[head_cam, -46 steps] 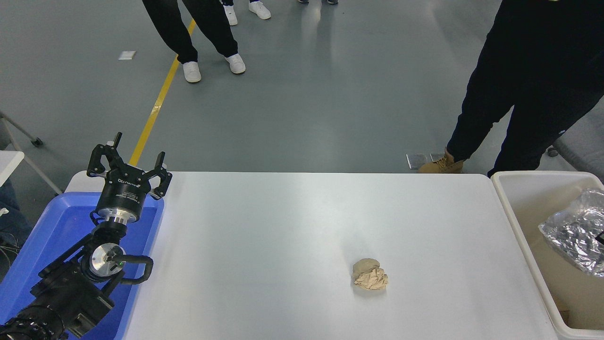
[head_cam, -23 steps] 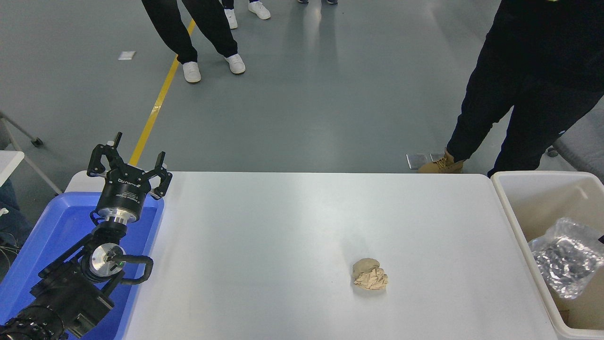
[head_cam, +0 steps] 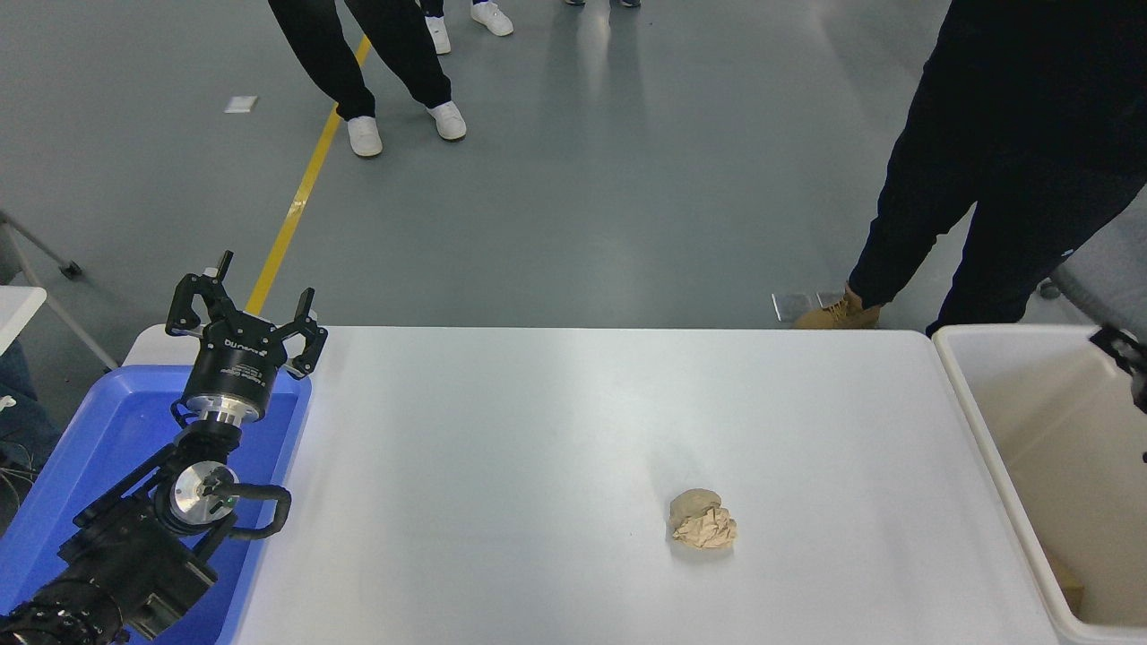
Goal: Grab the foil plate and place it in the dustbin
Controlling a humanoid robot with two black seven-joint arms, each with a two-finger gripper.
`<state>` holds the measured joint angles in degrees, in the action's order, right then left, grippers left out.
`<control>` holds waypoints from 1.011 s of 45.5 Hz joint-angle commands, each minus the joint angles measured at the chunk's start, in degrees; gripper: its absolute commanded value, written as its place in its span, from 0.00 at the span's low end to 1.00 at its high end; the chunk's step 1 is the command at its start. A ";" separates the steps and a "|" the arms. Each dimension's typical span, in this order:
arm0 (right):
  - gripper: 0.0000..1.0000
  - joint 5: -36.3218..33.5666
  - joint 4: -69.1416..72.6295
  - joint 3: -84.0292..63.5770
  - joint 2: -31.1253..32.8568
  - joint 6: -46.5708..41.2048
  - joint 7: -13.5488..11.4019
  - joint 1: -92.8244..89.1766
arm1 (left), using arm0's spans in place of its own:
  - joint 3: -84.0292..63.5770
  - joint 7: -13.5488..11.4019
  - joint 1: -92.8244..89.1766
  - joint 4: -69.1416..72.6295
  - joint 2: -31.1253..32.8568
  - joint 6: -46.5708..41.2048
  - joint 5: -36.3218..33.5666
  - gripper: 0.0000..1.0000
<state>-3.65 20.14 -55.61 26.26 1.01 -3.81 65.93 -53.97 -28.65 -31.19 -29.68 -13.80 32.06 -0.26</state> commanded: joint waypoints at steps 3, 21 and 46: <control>1.00 0.13 13.16 -12.42 -6.57 -0.92 -0.06 18.08 | 0.01 0.00 -0.01 -0.02 0.00 0.02 0.00 0.98; 1.00 0.57 33.73 -12.68 -10.53 -10.23 0.03 38.29 | 0.01 0.00 -0.01 0.06 0.00 0.02 0.00 0.98; 1.00 0.48 49.29 -12.51 -11.50 -39.50 -0.06 56.93 | -0.08 0.00 0.08 0.06 0.00 0.02 0.00 0.98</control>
<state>-3.11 63.94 -68.16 15.19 -25.78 -3.84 115.56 -53.97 -28.59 -31.20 -29.63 -13.81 32.09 -0.26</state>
